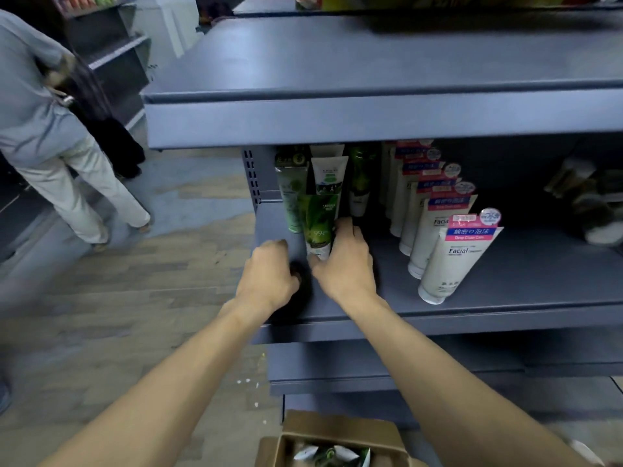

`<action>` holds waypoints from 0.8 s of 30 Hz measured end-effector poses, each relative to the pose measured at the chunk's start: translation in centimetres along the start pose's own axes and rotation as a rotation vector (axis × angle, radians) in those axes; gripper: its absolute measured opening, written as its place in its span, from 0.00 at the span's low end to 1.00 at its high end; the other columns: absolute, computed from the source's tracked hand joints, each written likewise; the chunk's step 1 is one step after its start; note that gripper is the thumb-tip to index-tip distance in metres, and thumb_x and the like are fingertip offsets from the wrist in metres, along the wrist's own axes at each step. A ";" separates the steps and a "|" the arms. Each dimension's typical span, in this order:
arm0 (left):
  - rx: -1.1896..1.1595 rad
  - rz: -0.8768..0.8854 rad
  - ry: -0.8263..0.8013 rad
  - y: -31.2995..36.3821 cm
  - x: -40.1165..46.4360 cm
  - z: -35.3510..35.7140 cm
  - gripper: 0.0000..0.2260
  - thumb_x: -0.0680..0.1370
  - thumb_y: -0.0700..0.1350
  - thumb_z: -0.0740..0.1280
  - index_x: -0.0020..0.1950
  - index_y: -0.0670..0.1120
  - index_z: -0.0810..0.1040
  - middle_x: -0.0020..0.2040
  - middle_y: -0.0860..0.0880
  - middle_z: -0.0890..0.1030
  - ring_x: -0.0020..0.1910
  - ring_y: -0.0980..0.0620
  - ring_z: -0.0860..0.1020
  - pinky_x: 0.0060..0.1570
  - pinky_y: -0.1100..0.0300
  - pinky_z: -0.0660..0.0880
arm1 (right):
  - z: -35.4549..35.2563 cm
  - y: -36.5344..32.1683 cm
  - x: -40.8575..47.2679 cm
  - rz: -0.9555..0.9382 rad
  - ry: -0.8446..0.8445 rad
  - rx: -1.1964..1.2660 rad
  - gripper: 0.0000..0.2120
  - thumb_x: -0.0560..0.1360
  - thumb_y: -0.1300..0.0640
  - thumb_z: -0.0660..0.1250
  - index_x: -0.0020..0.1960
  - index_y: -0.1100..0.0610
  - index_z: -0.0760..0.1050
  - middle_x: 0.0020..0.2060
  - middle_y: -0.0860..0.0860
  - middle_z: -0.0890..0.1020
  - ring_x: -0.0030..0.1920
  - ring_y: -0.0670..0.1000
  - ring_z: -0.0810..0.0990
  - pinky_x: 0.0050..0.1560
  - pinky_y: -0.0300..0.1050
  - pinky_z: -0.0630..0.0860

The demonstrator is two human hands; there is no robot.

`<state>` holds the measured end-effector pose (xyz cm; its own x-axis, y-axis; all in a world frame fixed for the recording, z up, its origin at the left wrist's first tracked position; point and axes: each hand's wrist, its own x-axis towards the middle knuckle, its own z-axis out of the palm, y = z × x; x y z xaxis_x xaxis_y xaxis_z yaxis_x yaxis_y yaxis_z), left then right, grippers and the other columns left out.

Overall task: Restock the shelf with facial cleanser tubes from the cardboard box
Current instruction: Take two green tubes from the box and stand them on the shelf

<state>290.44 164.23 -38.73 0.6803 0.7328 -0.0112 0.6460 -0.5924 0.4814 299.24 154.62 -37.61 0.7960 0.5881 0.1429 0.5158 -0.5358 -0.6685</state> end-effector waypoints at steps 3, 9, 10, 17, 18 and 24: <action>0.043 0.025 -0.011 -1.7 -0.3 -1.3 0.22 0.70 0.45 0.71 0.63 0.42 0.74 0.56 0.43 0.80 0.55 0.40 0.78 0.56 0.49 0.76 | 0.8 -0.6 0.2 0.055 0.000 -0.038 0.32 0.69 0.51 0.75 0.66 0.60 0.64 0.60 0.56 0.72 0.57 0.62 0.76 0.49 0.50 0.74; 0.136 0.094 -0.005 -2.2 -1.0 -2.5 0.24 0.71 0.46 0.70 0.65 0.46 0.72 0.58 0.46 0.78 0.56 0.43 0.77 0.54 0.48 0.76 | 1.2 -0.6 0.4 0.085 0.047 -0.055 0.24 0.76 0.52 0.69 0.65 0.62 0.64 0.60 0.58 0.73 0.56 0.63 0.77 0.44 0.48 0.70; 0.154 0.104 -0.008 -2.1 -1.2 -2.5 0.23 0.71 0.46 0.70 0.66 0.46 0.71 0.59 0.46 0.77 0.57 0.43 0.77 0.54 0.48 0.76 | 1.2 -0.6 0.4 0.085 0.046 -0.064 0.23 0.77 0.52 0.68 0.65 0.62 0.64 0.60 0.58 0.73 0.57 0.63 0.77 0.44 0.48 0.70; 0.170 0.134 -0.013 -1.5 -1.3 -1.7 0.24 0.72 0.48 0.69 0.68 0.50 0.68 0.59 0.48 0.77 0.54 0.42 0.77 0.51 0.48 0.76 | 0.5 1.5 1.4 0.121 0.091 -0.092 0.24 0.78 0.54 0.66 0.67 0.64 0.62 0.61 0.59 0.72 0.57 0.63 0.77 0.45 0.47 0.70; 0.171 0.135 -0.016 -1.3 -1.3 -1.6 0.24 0.72 0.48 0.69 0.68 0.50 0.68 0.58 0.49 0.77 0.54 0.42 0.77 0.50 0.49 0.76 | 0.3 2.0 1.7 0.142 0.111 -0.073 0.23 0.78 0.54 0.66 0.67 0.64 0.62 0.61 0.59 0.72 0.57 0.63 0.76 0.46 0.48 0.71; 0.158 0.150 -0.040 -0.4 -1.2 0.0 0.24 0.73 0.48 0.68 0.68 0.52 0.68 0.58 0.50 0.77 0.53 0.42 0.78 0.50 0.49 0.76 | 0.2 4.1 4.0 0.226 0.134 -0.091 0.25 0.78 0.58 0.66 0.68 0.67 0.61 0.65 0.62 0.70 0.62 0.61 0.74 0.57 0.48 0.72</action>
<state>289.34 163.54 -38.89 0.7843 0.6202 0.0137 0.5803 -0.7414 0.3370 304.49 154.87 -39.90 0.9257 0.3657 0.0968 0.3421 -0.6997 -0.6273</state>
